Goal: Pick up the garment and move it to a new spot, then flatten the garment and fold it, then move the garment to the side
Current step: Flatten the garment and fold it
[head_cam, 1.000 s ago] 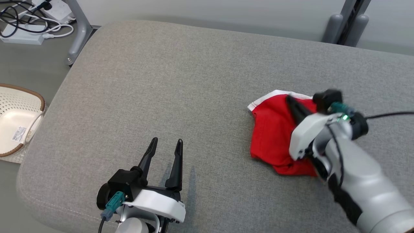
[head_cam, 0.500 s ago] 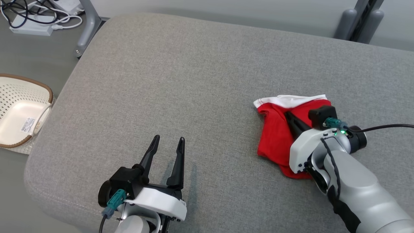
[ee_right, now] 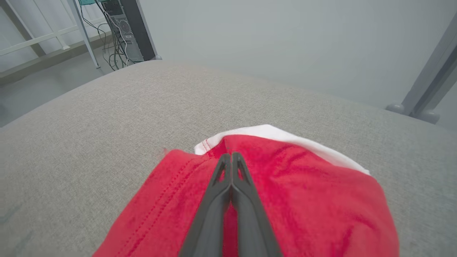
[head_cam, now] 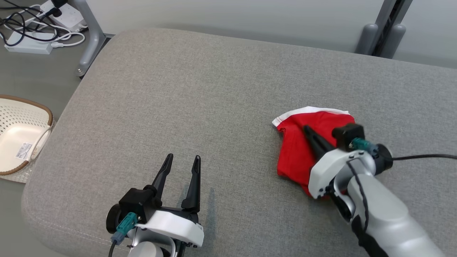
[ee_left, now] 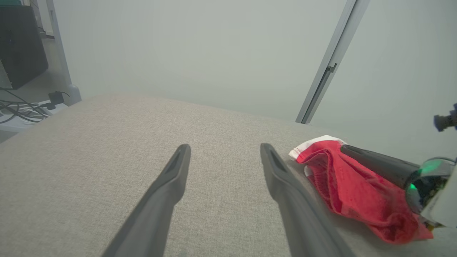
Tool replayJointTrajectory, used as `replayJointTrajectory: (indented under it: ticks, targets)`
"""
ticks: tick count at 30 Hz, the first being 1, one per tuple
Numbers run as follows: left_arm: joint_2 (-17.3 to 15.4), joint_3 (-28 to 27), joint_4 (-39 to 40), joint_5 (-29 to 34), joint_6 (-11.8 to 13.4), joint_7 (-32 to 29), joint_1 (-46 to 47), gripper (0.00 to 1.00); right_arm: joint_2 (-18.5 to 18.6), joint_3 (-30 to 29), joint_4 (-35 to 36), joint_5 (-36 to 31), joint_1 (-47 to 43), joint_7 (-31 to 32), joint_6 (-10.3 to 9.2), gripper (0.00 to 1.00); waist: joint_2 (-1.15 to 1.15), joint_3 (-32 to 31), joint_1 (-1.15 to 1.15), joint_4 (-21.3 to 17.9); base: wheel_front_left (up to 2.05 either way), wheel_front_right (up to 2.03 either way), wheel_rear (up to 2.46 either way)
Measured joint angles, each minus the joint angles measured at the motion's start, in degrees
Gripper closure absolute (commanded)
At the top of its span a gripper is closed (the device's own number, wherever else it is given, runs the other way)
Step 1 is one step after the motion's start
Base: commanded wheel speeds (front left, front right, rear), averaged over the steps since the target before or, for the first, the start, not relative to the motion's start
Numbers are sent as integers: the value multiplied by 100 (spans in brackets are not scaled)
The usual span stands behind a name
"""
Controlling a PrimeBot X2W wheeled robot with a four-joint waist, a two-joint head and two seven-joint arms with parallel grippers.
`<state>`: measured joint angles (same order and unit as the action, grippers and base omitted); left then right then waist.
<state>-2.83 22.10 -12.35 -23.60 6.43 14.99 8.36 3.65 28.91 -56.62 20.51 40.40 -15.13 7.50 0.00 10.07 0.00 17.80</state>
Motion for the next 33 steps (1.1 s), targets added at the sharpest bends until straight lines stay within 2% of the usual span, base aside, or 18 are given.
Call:
replayJointTrajectory:
  ticks: [8, 15, 19, 25, 33]
  targets:
    - [2, 46, -1, 23, -32, 0, 5, 0, -48, 628, -332, 236, -141, 149, -1, 100, 0, 43, 0, 45, 0, 0, 0]
    - [0, -25, -63, 49, -36, 0, -30, 0, -79, 1359, -41, 773, -330, 152, -1, 100, 0, -22, 0, 59, 0, 0, 0]
    - [1, -34, -74, 48, -36, 0, -74, 0, -77, 1461, 1, 973, -330, 102, 0, 100, 0, -72, 0, 23, 0, 0, 0]
    - [1, -32, -58, 48, -35, 0, -75, 0, 193, 960, -141, 998, -59, 30, 0, 100, 0, -93, 0, -37, 0, 0, 0]
    - [1, -69, -43, 91, -46, 0, -76, 0, 560, -260, 75, 335, -146, 15, -1, 100, 0, -5, 0, -141, 0, 0, 0]
